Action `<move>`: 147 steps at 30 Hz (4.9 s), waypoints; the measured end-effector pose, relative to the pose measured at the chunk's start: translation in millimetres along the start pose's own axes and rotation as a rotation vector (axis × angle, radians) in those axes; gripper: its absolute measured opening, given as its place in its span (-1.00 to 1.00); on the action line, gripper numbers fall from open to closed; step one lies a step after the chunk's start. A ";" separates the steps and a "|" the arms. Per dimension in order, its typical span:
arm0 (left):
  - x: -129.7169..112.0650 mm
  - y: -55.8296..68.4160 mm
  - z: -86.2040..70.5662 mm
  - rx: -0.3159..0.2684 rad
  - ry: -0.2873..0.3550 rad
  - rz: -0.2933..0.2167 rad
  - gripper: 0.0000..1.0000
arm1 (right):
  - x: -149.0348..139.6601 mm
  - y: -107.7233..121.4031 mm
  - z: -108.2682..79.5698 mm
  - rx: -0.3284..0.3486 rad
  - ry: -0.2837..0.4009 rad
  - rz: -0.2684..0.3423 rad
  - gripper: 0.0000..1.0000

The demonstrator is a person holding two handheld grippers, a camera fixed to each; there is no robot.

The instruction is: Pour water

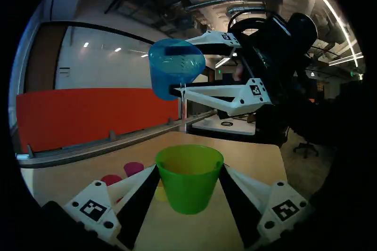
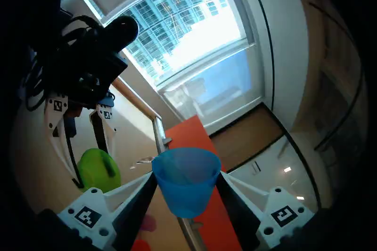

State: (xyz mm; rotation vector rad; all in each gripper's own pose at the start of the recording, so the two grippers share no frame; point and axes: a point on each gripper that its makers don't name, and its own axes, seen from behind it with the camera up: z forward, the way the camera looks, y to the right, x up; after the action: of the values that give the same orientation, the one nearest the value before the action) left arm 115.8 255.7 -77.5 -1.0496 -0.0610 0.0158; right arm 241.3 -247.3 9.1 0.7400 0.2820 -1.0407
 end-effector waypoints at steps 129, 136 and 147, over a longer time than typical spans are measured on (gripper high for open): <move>4.2 1.6 5.5 -0.012 0.005 0.007 0.70 | 23.4 38.6 0.0 -0.116 0.000 -0.537 0.76; 5.2 1.2 5.8 -0.012 0.011 0.002 0.70 | 25.7 38.9 0.4 -0.122 -0.001 -0.560 0.76; 5.5 -1.4 5.5 -0.006 0.013 -0.002 0.71 | 24.1 36.9 1.3 -0.114 0.013 -0.509 0.76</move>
State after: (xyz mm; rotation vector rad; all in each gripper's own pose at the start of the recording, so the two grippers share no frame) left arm 121.0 260.1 -73.3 -1.0559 -0.0501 0.0070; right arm 284.8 -253.7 12.5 0.5825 0.5549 -1.4864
